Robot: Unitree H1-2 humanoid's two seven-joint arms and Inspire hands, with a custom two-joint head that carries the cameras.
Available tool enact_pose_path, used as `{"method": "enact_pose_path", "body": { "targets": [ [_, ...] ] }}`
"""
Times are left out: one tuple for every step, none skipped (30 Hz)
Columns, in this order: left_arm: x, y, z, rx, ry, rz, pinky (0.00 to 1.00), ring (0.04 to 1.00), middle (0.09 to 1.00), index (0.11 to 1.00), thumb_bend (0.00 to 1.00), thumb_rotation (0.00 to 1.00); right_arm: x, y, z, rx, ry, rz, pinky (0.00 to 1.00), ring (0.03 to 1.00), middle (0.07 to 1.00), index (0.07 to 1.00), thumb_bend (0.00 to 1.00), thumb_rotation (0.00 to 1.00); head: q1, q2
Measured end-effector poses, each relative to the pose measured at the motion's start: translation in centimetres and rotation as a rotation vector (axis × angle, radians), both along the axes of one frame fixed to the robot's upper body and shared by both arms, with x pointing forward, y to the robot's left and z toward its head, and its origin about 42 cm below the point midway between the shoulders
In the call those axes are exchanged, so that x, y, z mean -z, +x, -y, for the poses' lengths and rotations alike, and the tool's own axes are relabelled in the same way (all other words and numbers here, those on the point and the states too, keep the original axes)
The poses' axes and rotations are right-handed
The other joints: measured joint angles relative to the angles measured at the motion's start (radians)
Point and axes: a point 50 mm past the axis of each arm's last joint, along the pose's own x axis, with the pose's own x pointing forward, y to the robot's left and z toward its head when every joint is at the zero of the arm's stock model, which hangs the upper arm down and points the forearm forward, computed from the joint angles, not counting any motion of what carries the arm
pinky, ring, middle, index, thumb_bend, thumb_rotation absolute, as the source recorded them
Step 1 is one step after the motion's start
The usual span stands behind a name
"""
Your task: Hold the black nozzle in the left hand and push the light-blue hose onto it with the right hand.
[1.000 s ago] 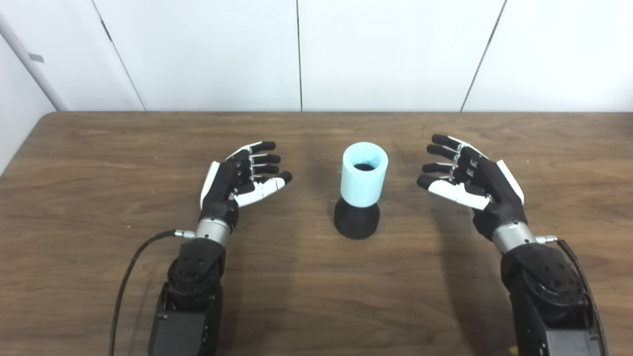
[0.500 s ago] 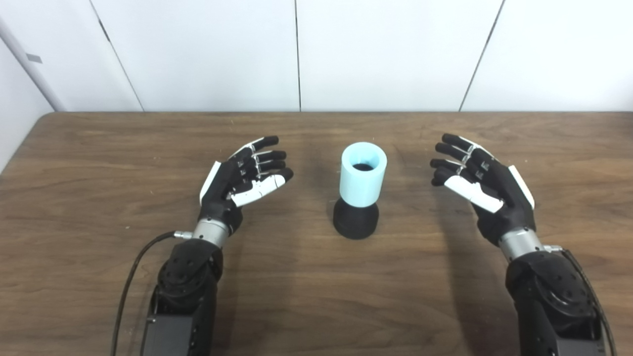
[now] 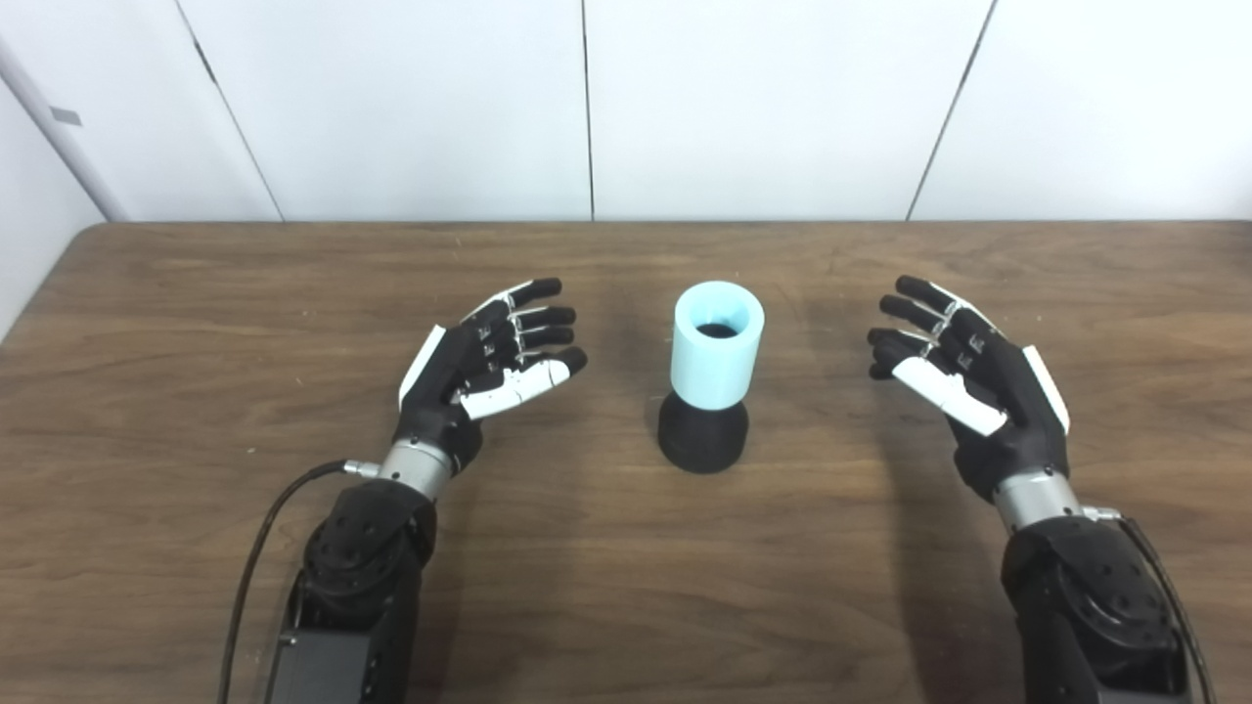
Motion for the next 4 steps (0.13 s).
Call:
{"method": "enact_pose_path", "body": {
  "targets": [
    [0.0, -0.01, -0.09, 0.0, 0.002, 0.002, 0.64, 0.721, 0.714, 0.731, 0.55, 0.04, 0.07, -0.07, -0.05, 0.001, 0.0, 0.002, 0.54, 0.688, 0.771, 0.769, 0.66, 0.23, -0.005, -0.017],
    [0.03, -0.05, -0.2, -0.001, 0.005, 0.004, 0.65, 0.724, 0.715, 0.731, 0.55, 0.03, 0.16, -0.17, -0.12, 0.002, 0.001, 0.007, 0.55, 0.694, 0.777, 0.77, 0.65, 0.22, -0.008, -0.032],
    [0.12, -0.13, -0.29, -0.002, 0.008, 0.004, 0.66, 0.731, 0.716, 0.733, 0.55, 0.03, 0.26, -0.29, -0.19, 0.003, 0.003, 0.011, 0.56, 0.7, 0.788, 0.774, 0.65, 0.19, -0.009, -0.049],
    [0.22, -0.24, -0.33, -0.002, 0.011, 0.006, 0.66, 0.733, 0.716, 0.733, 0.55, 0.03, 0.38, -0.41, -0.24, 0.003, 0.005, 0.011, 0.57, 0.702, 0.792, 0.776, 0.65, 0.18, -0.009, -0.049]
  ]
}}
